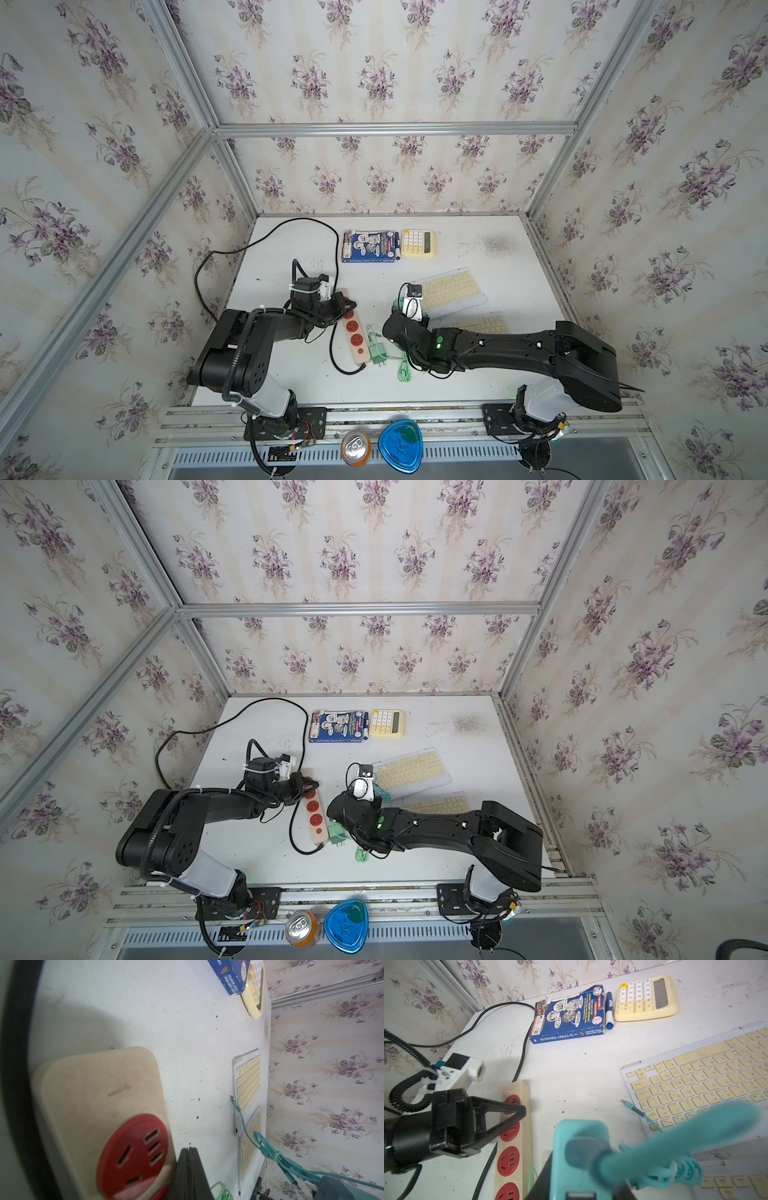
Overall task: Unplug the wireless keyboard
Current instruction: Place the plug at the center of the board.
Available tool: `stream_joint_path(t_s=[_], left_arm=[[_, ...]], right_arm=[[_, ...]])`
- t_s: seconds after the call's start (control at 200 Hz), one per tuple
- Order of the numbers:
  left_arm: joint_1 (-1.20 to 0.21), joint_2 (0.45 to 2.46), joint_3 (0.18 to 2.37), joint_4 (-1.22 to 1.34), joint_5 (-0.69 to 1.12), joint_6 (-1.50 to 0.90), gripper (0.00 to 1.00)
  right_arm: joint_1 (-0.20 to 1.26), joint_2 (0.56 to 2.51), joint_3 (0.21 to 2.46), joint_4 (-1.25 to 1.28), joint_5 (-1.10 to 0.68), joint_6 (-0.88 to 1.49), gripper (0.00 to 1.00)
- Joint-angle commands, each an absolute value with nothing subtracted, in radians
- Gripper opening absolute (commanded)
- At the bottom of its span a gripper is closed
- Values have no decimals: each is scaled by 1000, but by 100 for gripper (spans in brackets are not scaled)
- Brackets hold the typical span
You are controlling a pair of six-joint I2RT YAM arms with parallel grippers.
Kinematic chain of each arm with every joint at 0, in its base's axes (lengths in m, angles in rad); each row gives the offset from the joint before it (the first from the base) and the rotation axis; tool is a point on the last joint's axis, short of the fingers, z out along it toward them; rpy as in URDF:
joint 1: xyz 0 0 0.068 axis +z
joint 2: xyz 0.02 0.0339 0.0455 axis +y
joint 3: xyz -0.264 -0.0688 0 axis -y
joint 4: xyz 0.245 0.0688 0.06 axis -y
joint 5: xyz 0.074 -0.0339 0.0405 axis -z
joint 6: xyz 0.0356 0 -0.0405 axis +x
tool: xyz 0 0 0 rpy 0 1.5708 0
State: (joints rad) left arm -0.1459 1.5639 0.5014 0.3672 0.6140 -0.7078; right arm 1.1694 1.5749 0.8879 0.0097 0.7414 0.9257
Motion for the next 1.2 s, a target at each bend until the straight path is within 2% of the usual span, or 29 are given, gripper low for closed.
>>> stream_joint_path(t_s=[0.0,0.16,0.49,0.864,0.949,1.094,1.199], left_arm=[[-158,1522,511,221,513,-644,3],[-190,1448,524,159,443,-606,5],[-295,1276,554,49,271,-526,9],[-359,1028,506,21,105,-484,14],[-360,992,495,21,96,-483,14],[-362,922,470,21,67,-483,15],[-361,879,457,20,53,-482,16]], right_arm=[[1148,1621,886,81,697,969,0],[1101,1735,891,195,556,997,0],[1098,1910,959,321,419,1037,0],[1097,1985,1003,402,311,1074,0],[1096,1976,999,407,312,1078,7],[1095,1939,988,396,323,1075,14],[1088,1915,972,396,331,1074,24]])
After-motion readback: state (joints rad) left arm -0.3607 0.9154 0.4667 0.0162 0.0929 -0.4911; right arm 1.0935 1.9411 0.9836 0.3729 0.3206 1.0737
